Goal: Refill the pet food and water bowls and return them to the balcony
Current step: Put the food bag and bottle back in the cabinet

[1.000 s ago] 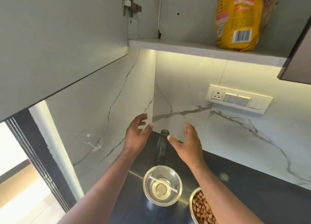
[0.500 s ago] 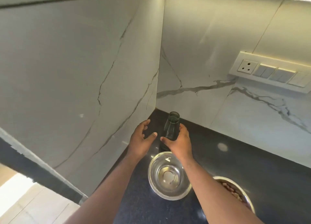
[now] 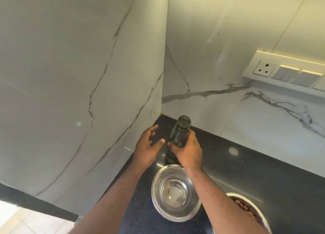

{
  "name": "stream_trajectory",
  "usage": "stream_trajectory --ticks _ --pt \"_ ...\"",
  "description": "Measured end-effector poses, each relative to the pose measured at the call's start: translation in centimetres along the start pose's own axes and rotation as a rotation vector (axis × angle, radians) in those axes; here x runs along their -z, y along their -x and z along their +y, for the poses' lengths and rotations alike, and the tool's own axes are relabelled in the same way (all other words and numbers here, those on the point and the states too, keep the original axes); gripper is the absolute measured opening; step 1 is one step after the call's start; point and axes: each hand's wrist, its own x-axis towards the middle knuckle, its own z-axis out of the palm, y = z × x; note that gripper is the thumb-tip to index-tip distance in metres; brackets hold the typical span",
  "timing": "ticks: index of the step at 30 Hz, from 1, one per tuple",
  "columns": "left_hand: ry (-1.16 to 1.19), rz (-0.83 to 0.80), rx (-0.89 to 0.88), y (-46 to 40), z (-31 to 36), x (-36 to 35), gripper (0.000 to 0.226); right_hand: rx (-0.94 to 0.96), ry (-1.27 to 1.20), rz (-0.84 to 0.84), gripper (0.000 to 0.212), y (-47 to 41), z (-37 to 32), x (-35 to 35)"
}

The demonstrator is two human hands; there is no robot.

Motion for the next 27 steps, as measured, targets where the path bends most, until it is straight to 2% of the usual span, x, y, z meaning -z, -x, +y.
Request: stream_trajectory --ticks 6,12,16,20,24,27 --pt "0.102 0.117 -0.152 1.4 7.1 1.0 0.052 0.191 0.035 0.027 0.087 1.0 -4.6 6.6" --pt "0.224 0.247 -0.388 4.8 16.7 3.3 0.046 0.483 0.02 0.071 0.085 3.7 -10.5 14.9" --pt "0.258 0.288 -0.567 7.5 24.4 5.0 0.04 0.642 -0.027 0.137 0.093 5.9 -15.6 21.2" --pt "0.274 0.335 -0.667 9.0 31.1 6.7 0.028 0.733 -0.087 0.202 0.088 7.7 -20.6 26.9" --pt "0.241 0.394 -0.774 8.8 36.6 8.1 0.026 0.774 -0.184 0.257 0.078 7.9 -25.7 31.4" --pt "0.231 0.422 -0.782 7.6 39.5 8.9 0.026 0.784 -0.227 0.313 0.077 6.9 -29.5 33.8"
